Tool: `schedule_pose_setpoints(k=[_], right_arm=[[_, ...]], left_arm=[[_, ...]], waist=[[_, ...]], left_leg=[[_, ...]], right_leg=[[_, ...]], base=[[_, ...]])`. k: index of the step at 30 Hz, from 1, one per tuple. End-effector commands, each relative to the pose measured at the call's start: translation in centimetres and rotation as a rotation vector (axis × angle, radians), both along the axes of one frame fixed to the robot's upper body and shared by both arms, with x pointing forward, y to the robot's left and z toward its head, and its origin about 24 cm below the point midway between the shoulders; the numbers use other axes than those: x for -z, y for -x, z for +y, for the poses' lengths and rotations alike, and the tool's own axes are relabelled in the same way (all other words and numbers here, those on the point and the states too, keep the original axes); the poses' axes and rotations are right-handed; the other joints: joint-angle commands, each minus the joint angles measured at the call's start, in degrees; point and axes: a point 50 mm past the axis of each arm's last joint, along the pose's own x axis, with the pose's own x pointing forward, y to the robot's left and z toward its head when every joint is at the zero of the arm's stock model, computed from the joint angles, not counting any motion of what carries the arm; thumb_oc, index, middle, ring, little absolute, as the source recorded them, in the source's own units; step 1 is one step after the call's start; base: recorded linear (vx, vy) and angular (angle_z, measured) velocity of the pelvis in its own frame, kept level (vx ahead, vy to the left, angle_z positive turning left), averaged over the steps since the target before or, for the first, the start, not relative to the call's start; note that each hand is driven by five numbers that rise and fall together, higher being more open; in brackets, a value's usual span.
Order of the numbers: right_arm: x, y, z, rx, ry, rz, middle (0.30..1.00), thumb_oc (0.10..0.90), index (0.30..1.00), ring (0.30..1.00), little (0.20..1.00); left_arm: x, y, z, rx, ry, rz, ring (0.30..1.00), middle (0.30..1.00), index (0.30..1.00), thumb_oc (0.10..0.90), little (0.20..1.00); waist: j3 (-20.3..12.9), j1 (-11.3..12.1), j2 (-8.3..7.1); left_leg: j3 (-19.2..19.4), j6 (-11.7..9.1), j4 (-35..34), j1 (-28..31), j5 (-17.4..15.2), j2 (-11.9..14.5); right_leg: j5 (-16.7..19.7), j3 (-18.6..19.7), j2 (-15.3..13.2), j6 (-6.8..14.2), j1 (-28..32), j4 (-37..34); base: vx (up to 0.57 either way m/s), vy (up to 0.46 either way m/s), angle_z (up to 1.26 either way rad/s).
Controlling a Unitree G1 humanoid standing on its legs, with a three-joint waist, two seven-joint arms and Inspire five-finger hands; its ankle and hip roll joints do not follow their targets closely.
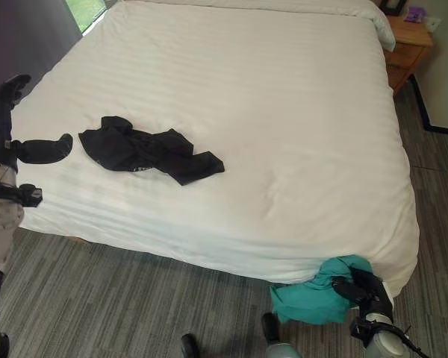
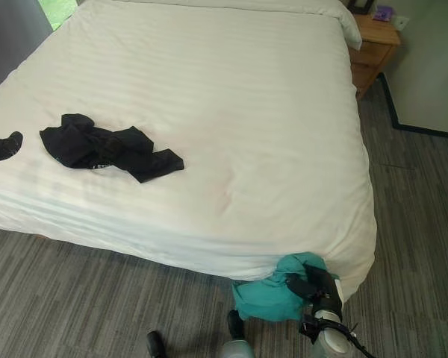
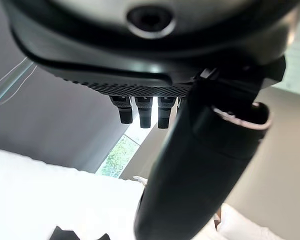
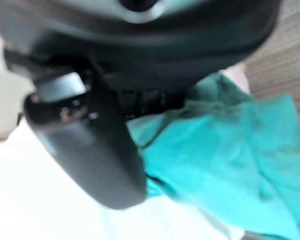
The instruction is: Pick up bed clothes into laundry basket.
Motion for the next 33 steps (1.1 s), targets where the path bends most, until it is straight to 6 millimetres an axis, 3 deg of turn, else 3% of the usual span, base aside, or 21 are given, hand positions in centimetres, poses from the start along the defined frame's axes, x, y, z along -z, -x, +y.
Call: schedule_pose_setpoints(k=[1, 6, 13, 26, 33], right_arm=[[-5.4, -2.2, -2.9, -0.002, 0.118, -0.255, 0.300, 0.400, 0.300, 0.300, 0.300], [-5.0, -2.1, -2.5, -0.007, 0.095, -0.247, 0.300, 0.400, 0.300, 0.300, 0.300], [-5.3, -2.8, -2.2, -0.013, 0.093, -0.266, 0.300, 0.400, 0.300, 0.300, 0.300], [-5.9, -3.4, -2.3, -0.017, 0.104, -0.275, 0.300, 0.400, 0.300, 0.300, 0.300], [-5.6, -2.1, -3.2, -0.002, 0.127, -0.233, 0.300, 0.400, 0.300, 0.300, 0.300]], left_arm=[[-8.7, 0.5, -0.1, -0.080, -0.248, -0.163, 0.900, 0.900, 0.900, 0.800, 0.900], [-10.5, -1.0, -0.6, -0.121, -0.351, -0.098, 0.900, 0.900, 0.900, 0.800, 0.900], [-10.7, -1.9, 1.0, -0.183, -0.155, -0.062, 0.900, 0.900, 0.900, 0.800, 0.900], [-10.4, -1.1, 3.4, -0.266, 0.007, -0.043, 0.900, 0.900, 0.900, 0.800, 0.900], [-9.6, -0.1, 4.9, -0.337, 0.035, -0.037, 0.900, 0.900, 0.900, 0.800, 0.900]], waist=[[-2.27, -2.91, 1.31], [-1.57, -3.29, 1.07], [0.21, -4.50, 0.74], [2.90, -6.04, -0.49], [4.21, -7.78, -1.24]], left_leg=[[-0.38, 0.46, 0.09, 3.10, -3.79, -4.28], [-0.10, 0.30, 0.09, 1.90, -3.49, -4.11], [0.68, 0.33, 0.09, 0.50, -3.37, -3.92], [2.12, -0.22, 0.09, -1.93, -3.30, -3.06], [2.96, -0.65, 0.09, -3.81, -3.38, -2.74]], right_leg=[[-2.34, 1.56, 3.91, 1.42, 1.67, 1.04], [-1.79, 1.21, 3.65, 2.03, 0.80, 0.75], [-0.99, 2.22, 3.71, 2.37, -1.03, 0.88], [0.17, 3.33, 4.23, 2.84, -3.91, 0.57], [1.27, 4.12, 4.58, 3.02, -6.20, 0.56]], base=[[0.00, 0.000, 0.00], [0.00, 0.006, 0.07], [0.01, 0.029, -0.11], [0.02, 0.020, -0.04], [0.05, 0.024, -0.02]])
